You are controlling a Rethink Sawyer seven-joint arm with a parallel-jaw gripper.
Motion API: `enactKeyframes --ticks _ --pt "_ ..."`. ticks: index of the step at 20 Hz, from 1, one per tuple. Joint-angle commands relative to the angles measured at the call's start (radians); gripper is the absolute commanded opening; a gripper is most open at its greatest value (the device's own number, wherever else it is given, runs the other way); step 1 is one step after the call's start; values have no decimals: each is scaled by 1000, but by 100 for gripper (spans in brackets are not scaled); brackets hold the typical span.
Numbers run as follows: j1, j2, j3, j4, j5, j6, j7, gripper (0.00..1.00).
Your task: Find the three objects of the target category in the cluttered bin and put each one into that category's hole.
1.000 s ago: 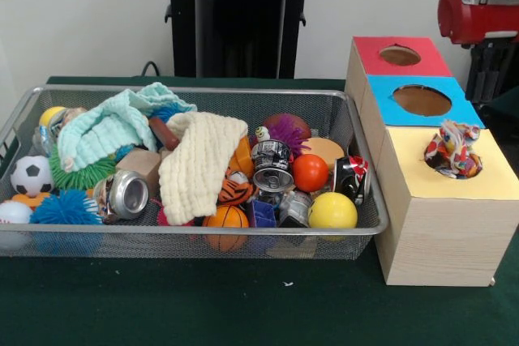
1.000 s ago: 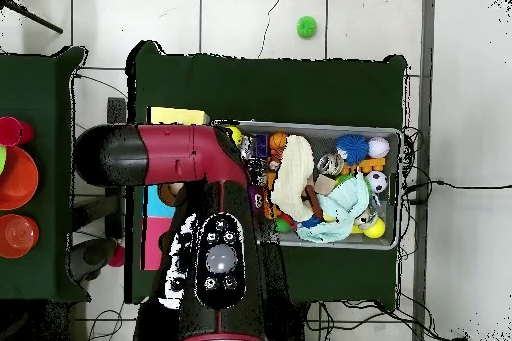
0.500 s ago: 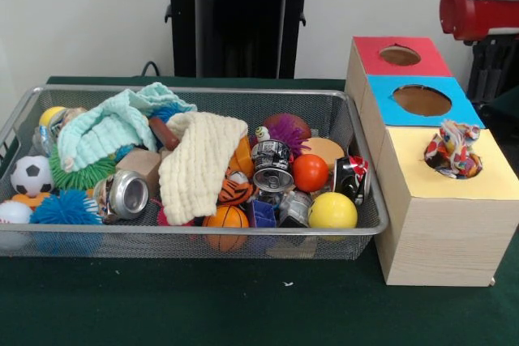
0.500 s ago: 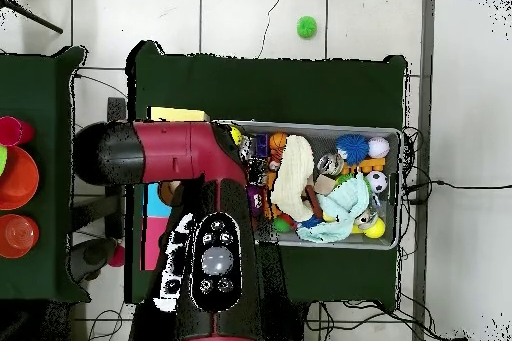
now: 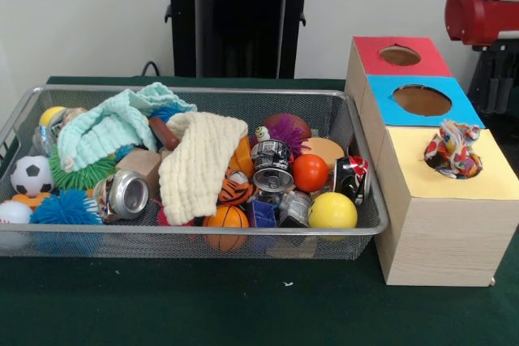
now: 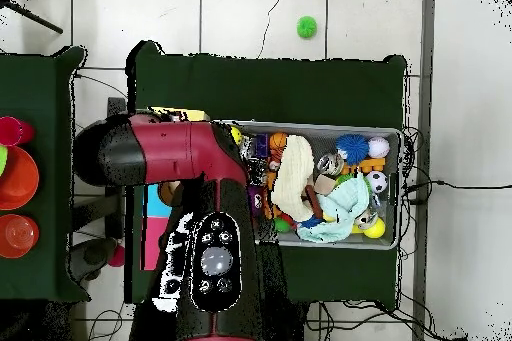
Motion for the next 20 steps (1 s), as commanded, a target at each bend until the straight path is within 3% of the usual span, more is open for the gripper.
enactKeyframes --ticks 1,7,20 --pt "-28 50 18 68 -52 -58 114 0" --pt "-42 61 26 93 -60 -99 113 0" --pt "-46 62 23 59 -91 -24 62 0"
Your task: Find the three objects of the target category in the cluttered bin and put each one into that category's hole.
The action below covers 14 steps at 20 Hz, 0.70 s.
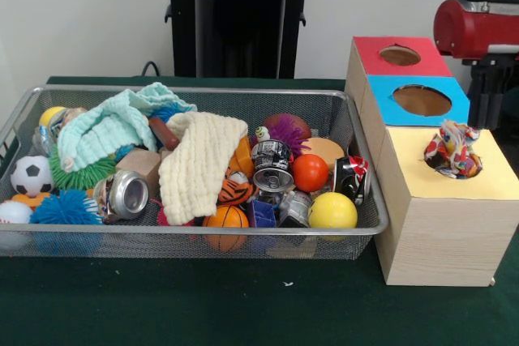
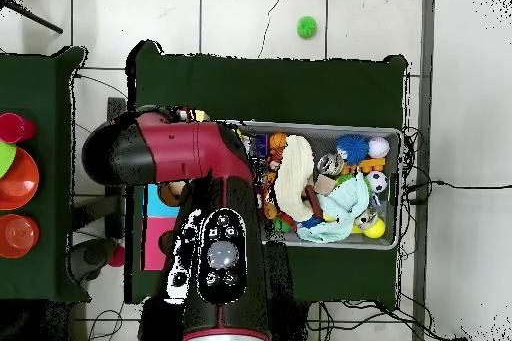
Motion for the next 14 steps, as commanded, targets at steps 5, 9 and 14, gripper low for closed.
enactKeyframes --ticks 5,9,14 --pt "-34 42 29 73 -56 51 78 0" --pt "-39 49 36 87 -58 43 81 0" --pt "-43 52 43 94 -47 57 86 0"
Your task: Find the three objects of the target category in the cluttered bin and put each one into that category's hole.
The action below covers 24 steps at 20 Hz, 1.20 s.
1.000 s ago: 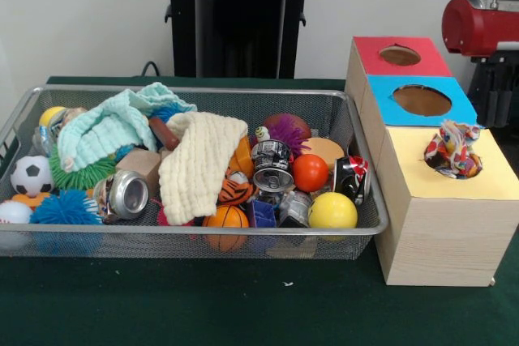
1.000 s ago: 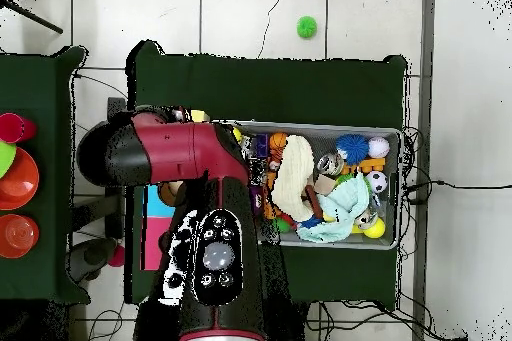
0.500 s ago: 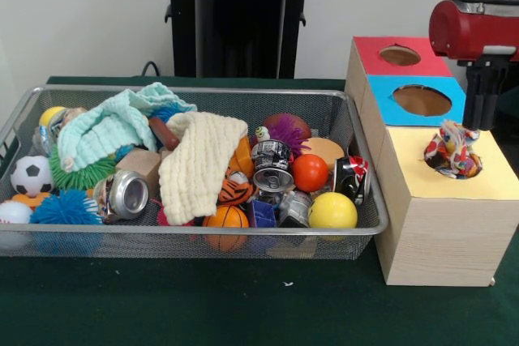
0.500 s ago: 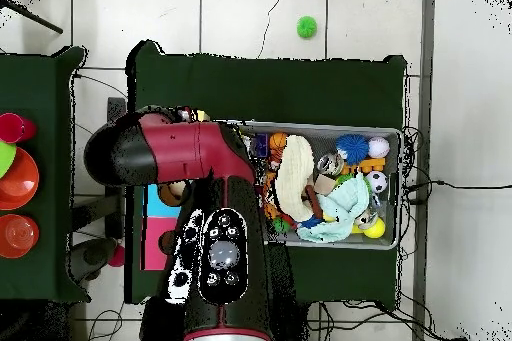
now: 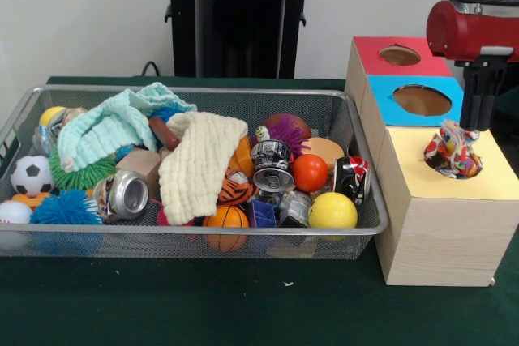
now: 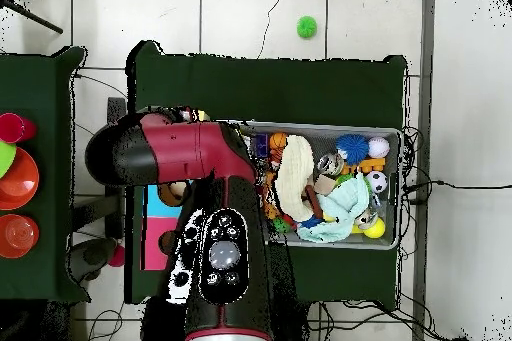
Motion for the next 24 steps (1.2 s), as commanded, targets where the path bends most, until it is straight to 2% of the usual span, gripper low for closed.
enactKeyframes --ticks 1,13,20,24 --pt "-44 49 50 100 -11 70 93 0" --pt "-47 55 56 95 -23 132 63 0" --pt "-59 47 81 110 19 217 77 0" --pt "-61 38 90 127 43 197 110 0"
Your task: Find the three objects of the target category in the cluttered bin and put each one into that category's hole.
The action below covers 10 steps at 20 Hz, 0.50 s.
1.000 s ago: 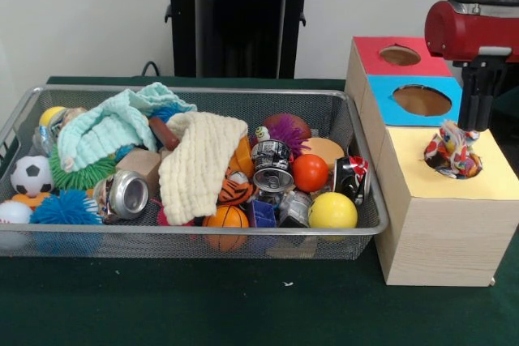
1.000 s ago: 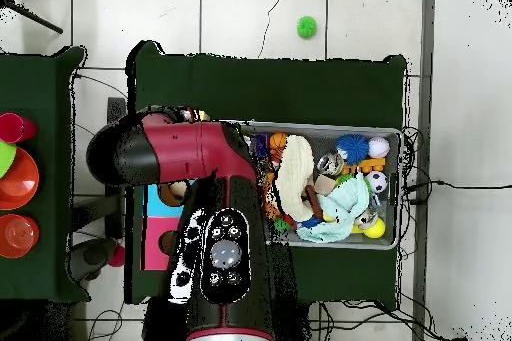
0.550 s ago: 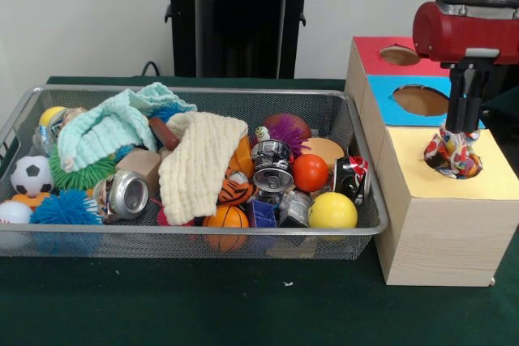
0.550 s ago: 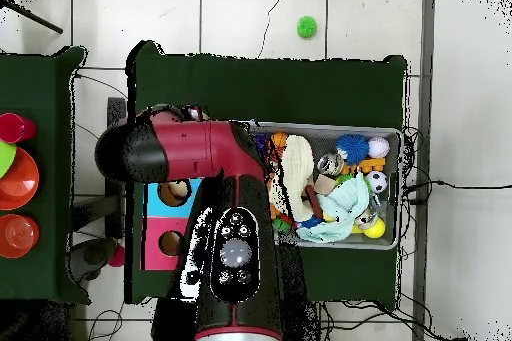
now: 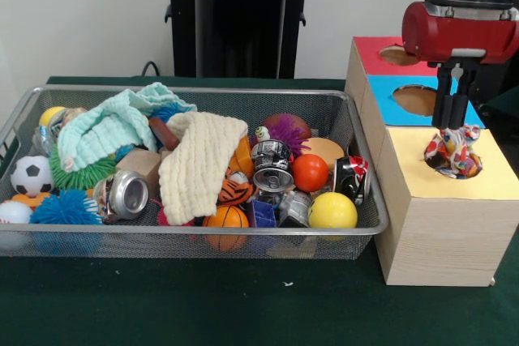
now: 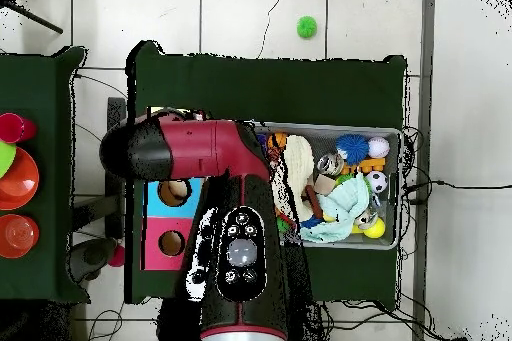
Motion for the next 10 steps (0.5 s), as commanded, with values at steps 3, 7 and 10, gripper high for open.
enactKeyframes --ticks 3,7,10 --pt "-28 33 89 134 53 126 126 0" --pt "-22 30 84 125 65 164 125 0" --pt "-20 24 85 124 82 177 135 0"
